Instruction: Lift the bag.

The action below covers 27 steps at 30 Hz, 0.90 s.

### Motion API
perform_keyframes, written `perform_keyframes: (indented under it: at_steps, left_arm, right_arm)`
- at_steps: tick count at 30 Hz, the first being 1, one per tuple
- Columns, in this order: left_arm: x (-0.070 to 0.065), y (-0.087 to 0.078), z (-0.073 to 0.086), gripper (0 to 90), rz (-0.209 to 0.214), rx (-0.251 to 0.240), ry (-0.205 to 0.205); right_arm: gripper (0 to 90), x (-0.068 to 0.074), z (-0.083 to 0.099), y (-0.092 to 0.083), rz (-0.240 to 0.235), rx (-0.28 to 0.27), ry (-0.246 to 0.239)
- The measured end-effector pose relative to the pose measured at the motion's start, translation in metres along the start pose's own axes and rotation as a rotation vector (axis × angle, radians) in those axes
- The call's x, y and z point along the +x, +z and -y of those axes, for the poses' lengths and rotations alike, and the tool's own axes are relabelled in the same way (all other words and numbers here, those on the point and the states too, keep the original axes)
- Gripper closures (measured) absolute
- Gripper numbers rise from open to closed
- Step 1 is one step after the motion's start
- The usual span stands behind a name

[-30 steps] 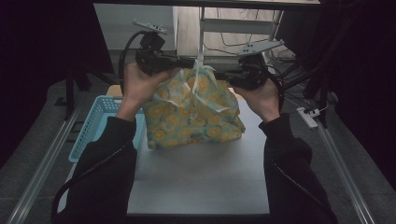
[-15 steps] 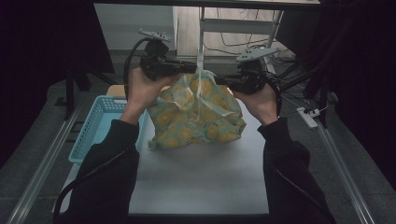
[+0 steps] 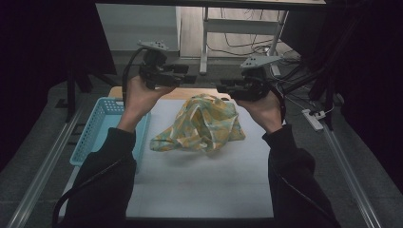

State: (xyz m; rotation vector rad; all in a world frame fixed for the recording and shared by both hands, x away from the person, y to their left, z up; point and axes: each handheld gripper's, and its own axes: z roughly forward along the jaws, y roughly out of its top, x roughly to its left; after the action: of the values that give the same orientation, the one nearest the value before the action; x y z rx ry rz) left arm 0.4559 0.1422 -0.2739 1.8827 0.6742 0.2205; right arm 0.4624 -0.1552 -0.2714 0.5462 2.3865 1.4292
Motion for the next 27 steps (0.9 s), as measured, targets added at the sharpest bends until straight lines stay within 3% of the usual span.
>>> perform_keyframes:
  at_steps: [4,10,27]
  left_arm:
    - [-0.002,-0.001,0.009,27.5,-0.020,0.004,0.021]
    - [-0.005,0.002,0.022,18.8,-0.043,0.049,0.036]
    - [-0.010,0.003,0.064,7.3,-0.061,0.102,0.025]
  right_arm:
    - [59.0,0.002,0.007,0.001,-0.004,0.000,0.008]
    - [52.6,0.005,0.017,0.003,-0.010,-0.002,0.018]
    - [29.0,0.013,0.047,0.004,0.001,-0.011,0.034]
